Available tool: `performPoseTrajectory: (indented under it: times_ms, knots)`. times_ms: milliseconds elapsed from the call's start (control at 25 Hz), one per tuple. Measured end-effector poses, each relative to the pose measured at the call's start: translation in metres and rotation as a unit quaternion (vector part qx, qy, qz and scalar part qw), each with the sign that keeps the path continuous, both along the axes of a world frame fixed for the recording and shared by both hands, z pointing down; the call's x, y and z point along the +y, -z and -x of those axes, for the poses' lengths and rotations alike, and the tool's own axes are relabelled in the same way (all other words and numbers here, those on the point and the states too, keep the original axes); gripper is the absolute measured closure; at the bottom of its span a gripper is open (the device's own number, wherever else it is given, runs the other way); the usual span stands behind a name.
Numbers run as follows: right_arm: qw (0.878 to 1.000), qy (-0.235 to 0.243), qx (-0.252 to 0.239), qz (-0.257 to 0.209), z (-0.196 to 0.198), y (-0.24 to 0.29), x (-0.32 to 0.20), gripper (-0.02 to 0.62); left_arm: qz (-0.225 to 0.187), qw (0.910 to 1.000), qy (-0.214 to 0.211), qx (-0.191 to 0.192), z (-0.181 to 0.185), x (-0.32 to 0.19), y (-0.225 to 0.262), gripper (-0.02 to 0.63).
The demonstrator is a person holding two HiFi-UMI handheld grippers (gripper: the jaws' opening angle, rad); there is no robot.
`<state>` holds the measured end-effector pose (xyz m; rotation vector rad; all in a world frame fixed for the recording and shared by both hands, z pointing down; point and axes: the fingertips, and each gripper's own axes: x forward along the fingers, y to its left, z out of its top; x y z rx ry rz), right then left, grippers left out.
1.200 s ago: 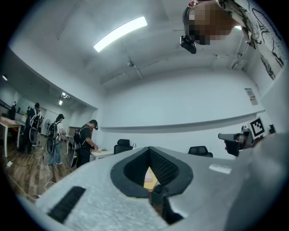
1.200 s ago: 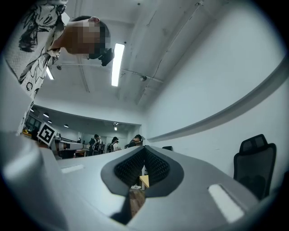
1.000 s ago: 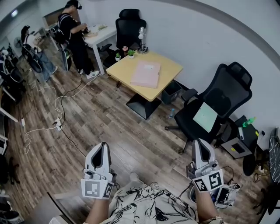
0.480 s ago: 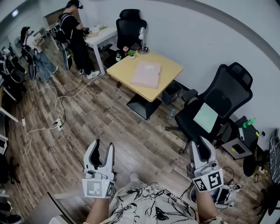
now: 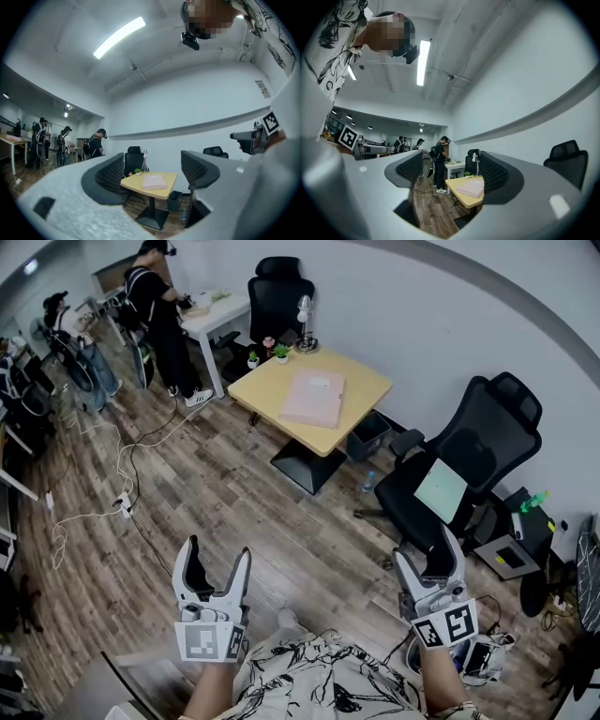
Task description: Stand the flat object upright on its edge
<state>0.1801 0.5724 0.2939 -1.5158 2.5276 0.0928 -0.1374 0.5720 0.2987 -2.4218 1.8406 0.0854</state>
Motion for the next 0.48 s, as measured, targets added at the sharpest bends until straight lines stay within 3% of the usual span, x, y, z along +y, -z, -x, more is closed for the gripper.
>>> performPoseTrajectory:
  times_ms: [120,480]
  knots:
    - [1.0,-0.007,-0.001,-0.003,-0.002,0.001,-0.004,0.093,-0.009,0.9999,0.0,-0.009,-0.002,-0.004,-0.001,0.163]
    - [1.0,-0.007,0.013,-0.005,0.011,0.0,-0.01,0.083,-0.001,0.9998,-0.008,0.019,0.006,-0.017,-0.003,0.079]
